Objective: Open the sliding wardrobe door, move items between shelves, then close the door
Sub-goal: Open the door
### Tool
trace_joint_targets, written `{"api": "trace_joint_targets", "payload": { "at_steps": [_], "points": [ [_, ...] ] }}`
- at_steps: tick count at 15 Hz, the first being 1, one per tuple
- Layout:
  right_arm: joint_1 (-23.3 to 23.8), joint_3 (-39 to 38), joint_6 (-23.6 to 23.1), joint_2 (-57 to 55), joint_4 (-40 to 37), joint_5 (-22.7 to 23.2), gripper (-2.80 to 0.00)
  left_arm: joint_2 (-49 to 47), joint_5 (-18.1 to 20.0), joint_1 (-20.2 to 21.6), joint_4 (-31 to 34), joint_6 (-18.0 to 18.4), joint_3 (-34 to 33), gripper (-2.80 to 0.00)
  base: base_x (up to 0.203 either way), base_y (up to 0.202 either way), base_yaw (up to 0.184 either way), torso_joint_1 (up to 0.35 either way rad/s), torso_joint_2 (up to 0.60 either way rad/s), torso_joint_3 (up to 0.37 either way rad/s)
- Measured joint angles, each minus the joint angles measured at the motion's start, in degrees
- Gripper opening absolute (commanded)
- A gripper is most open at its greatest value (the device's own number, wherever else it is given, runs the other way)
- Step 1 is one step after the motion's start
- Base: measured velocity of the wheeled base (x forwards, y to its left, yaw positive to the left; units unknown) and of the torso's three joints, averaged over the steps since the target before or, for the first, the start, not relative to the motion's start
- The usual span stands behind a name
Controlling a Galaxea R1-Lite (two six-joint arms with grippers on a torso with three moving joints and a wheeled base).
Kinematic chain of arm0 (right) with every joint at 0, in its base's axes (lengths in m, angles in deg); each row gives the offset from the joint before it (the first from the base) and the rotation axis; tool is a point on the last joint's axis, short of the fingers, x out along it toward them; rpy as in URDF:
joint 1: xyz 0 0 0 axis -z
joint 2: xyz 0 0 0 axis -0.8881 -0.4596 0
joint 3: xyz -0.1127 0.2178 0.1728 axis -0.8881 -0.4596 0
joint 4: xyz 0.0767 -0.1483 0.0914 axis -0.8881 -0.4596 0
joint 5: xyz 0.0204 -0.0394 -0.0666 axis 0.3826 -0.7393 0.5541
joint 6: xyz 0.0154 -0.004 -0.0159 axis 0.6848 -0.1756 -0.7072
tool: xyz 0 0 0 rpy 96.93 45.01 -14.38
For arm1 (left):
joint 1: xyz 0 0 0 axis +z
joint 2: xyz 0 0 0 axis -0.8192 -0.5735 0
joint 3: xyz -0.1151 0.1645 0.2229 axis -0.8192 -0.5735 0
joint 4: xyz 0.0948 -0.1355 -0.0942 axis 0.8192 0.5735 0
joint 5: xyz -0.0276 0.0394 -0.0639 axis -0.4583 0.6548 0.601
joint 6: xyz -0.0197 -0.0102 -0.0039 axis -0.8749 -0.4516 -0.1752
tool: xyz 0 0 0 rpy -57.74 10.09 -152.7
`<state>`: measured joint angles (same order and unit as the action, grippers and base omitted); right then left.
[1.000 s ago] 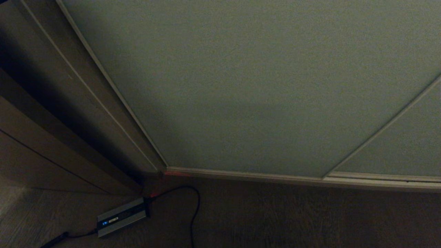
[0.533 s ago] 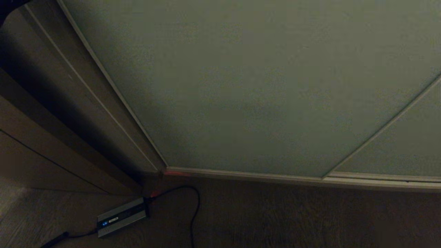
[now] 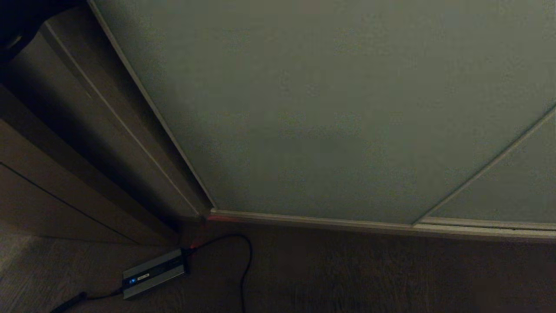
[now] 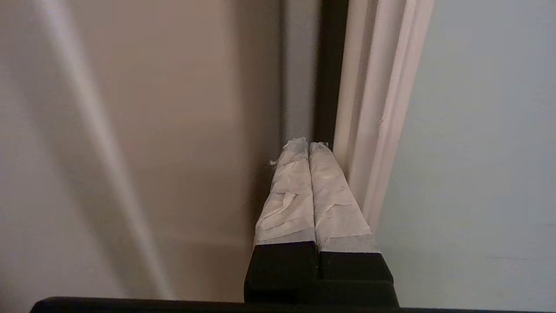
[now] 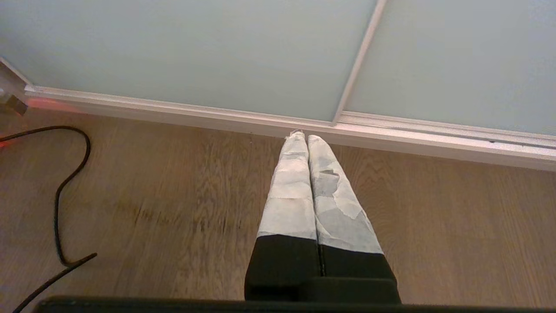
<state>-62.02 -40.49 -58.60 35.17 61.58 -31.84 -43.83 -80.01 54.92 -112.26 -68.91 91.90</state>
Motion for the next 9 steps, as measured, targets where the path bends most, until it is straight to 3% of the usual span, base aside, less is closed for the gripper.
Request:
{"api": "trace_joint_targets", "payload": {
  "at_steps": [9],
  "points": [
    [0.0,0.0,0.0,0.0,0.0,0.0,-2.8,1.1,0.3,-11.3,4.9,0.4,-0.8,-2.8,0.0,0.0,0.0,0.0,0.0,0.0]
  ]
}}
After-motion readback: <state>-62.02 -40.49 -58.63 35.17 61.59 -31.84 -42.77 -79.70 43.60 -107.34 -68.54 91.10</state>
